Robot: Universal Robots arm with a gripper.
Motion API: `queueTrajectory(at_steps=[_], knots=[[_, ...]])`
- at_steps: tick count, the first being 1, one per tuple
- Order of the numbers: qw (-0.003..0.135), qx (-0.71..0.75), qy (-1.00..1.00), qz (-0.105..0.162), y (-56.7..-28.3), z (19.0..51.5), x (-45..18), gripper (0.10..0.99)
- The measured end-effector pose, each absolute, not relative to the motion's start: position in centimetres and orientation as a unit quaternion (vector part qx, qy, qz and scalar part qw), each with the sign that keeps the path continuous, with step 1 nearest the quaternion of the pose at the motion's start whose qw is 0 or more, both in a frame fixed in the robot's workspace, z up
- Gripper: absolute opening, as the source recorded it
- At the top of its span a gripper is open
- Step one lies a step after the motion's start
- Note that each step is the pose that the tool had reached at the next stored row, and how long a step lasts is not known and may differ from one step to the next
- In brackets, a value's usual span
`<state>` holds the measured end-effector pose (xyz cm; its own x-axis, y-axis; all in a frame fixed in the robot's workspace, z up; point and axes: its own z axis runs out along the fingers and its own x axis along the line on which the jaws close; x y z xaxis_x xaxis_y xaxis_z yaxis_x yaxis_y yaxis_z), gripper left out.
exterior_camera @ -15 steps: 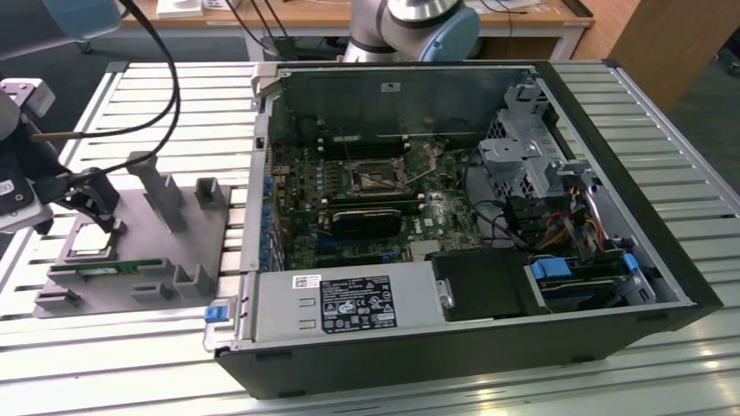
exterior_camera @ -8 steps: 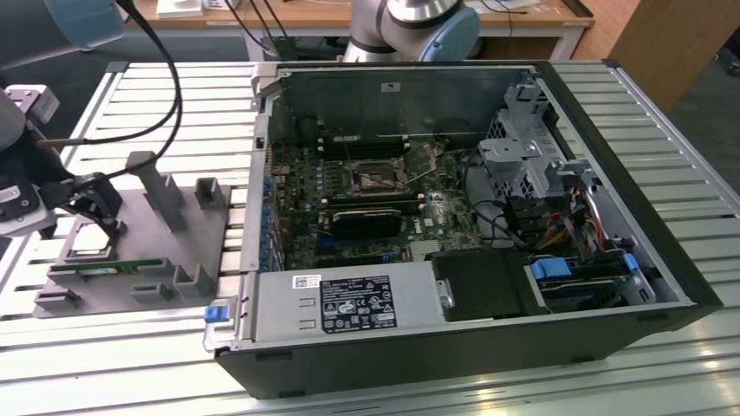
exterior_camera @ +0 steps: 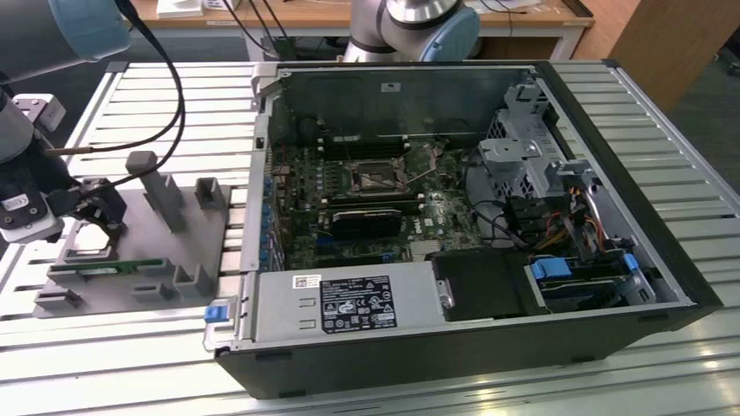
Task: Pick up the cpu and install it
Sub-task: 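Pick up the cpu and move it towards the insertion slot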
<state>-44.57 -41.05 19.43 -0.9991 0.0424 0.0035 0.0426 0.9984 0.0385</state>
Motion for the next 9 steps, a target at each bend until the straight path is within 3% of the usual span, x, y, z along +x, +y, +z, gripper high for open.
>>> queueTrajectory(at_steps=[6, 7, 9], knots=[[0.001, -0.021, -1.000, -0.022, -41.06, 18.92, -44.87, 0.804], [0.001, -0.021, -1.000, -0.022, -41.06, 18.89, -44.88, 0.737], [0.001, -0.021, -1.000, -0.022, -41.06, 18.82, -44.92, 0.737]])
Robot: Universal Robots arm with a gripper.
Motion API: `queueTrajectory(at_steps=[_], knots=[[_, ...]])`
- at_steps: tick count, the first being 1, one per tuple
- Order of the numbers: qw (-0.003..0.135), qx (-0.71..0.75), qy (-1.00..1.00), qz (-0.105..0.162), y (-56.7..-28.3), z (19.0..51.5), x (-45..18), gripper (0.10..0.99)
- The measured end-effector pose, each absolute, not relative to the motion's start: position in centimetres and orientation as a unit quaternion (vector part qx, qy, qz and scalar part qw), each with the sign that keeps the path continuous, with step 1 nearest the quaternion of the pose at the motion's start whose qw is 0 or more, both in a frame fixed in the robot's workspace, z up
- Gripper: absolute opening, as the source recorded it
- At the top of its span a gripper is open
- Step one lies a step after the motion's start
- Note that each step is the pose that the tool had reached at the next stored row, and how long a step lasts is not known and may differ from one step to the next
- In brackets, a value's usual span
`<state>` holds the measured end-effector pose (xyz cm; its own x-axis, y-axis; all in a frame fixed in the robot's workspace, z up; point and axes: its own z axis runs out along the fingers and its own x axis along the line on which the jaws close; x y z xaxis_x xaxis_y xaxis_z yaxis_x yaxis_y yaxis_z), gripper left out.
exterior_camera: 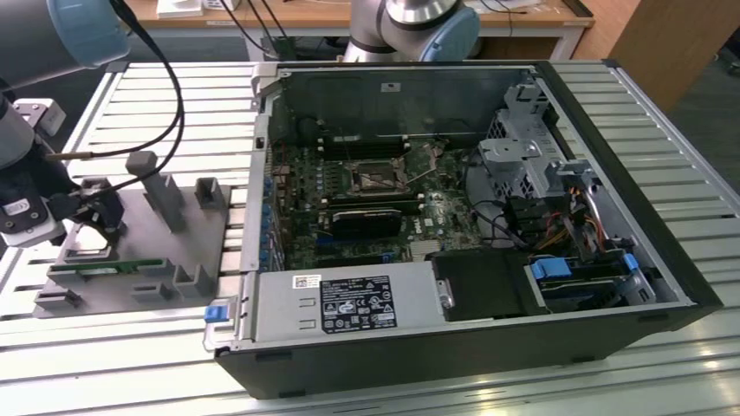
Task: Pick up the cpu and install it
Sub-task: 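Pick up the cpu and move it towards the insertion slot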
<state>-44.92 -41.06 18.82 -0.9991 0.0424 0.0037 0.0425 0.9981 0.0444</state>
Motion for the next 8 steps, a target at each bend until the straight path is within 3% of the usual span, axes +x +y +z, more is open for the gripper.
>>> queueTrajectory(at_steps=[3, 4, 8], knots=[[0.001, -0.021, -1.000, -0.022, -41.05, 18.61, -44.91, 0.722], [0.002, -0.021, -1.000, -0.022, -41.05, 18.60, -44.90, 0.655], [0.001, -0.021, -1.000, -0.023, -41.05, 18.54, -44.89, 0.655]])
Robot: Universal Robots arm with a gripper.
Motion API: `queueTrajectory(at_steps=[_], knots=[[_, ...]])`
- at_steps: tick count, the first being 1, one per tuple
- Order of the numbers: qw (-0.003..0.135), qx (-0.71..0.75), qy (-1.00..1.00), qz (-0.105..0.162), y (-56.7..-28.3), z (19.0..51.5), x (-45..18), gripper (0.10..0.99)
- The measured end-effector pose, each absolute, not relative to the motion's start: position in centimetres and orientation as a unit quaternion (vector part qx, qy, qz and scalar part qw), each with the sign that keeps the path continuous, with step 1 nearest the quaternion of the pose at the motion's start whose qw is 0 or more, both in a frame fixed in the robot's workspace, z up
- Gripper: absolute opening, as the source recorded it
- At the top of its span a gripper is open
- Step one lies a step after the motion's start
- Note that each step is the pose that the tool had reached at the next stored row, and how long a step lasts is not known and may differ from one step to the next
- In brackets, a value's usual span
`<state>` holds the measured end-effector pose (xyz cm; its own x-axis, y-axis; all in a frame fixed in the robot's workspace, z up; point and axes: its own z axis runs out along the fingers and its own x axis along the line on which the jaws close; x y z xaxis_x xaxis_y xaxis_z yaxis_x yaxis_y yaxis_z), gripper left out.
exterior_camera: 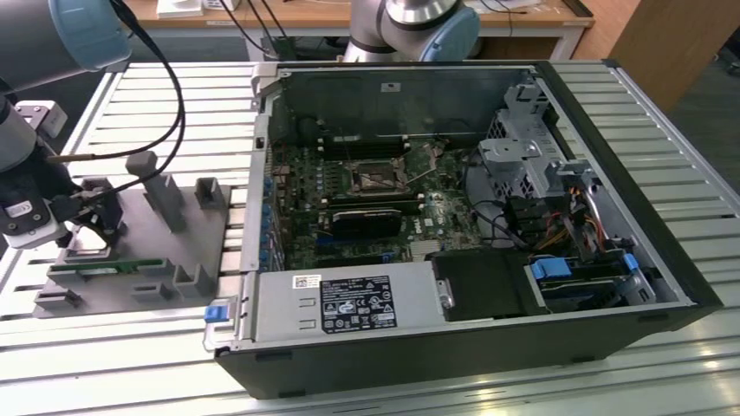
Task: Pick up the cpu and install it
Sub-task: 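Pick up the cpu and move it towards the insertion slot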
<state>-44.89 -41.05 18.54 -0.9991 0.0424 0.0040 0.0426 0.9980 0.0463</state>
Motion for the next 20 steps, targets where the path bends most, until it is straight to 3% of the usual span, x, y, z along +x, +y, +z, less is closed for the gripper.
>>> queueTrajectory(at_steps=[3, 4, 8, 20], knots=[[0.001, -0.021, -0.999, -0.024, -41.1, 18.5, -44.9, 0.639], [0.001, -0.021, -0.999, -0.024, -41.1, 18.5, -44.9, 0.573], [0.002, -0.021, -0.999, -0.025, -41.1, 18.5, -44.9, 0.529], [0.001, -0.021, -0.999, -0.026, -41.0, 19.5, -44.9, 0.529]])
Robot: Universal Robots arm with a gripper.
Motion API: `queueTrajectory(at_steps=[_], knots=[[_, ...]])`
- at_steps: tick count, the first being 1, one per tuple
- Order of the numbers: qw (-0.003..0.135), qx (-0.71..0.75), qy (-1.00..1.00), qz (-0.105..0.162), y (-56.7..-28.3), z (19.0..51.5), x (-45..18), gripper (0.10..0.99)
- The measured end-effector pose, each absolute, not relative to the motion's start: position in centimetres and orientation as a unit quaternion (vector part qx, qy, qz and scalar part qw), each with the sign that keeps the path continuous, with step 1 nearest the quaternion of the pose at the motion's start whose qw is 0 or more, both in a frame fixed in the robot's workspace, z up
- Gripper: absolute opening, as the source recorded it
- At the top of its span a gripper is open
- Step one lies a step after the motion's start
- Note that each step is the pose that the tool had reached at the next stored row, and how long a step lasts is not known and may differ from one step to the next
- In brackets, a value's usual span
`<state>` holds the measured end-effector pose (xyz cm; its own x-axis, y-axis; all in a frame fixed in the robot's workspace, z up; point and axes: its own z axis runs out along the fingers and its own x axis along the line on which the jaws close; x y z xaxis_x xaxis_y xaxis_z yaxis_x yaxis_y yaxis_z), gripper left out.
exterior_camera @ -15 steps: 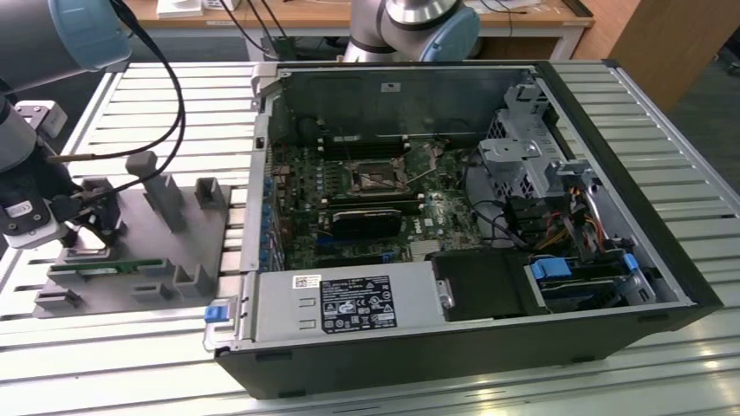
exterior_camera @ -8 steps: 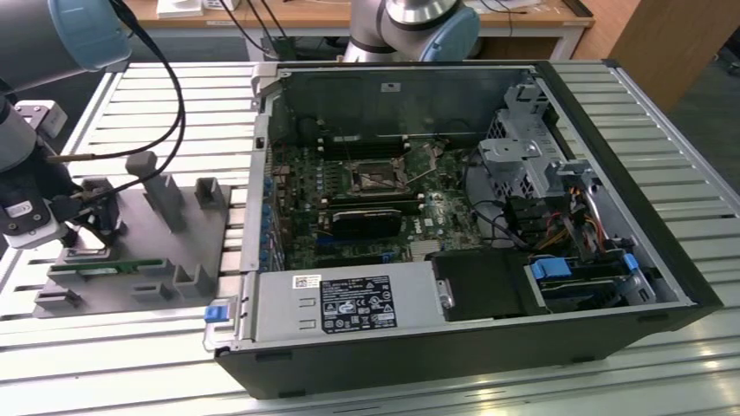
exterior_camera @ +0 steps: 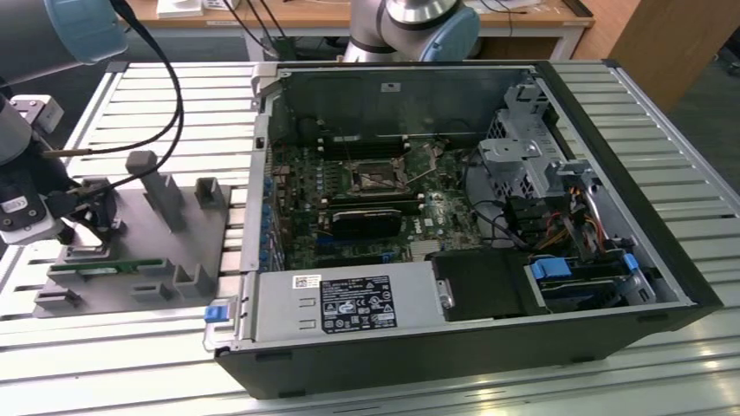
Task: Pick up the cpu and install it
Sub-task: 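Pick up the cpu and move it towards the insertion slot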
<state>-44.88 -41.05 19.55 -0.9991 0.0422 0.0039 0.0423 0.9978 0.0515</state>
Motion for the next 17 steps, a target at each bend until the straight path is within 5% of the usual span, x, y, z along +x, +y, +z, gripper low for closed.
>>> queueTrajectory(at_steps=[17], knots=[[0.001, -0.021, -0.999, -0.026, -41.0, 22.8, -45.1, 0.529]])
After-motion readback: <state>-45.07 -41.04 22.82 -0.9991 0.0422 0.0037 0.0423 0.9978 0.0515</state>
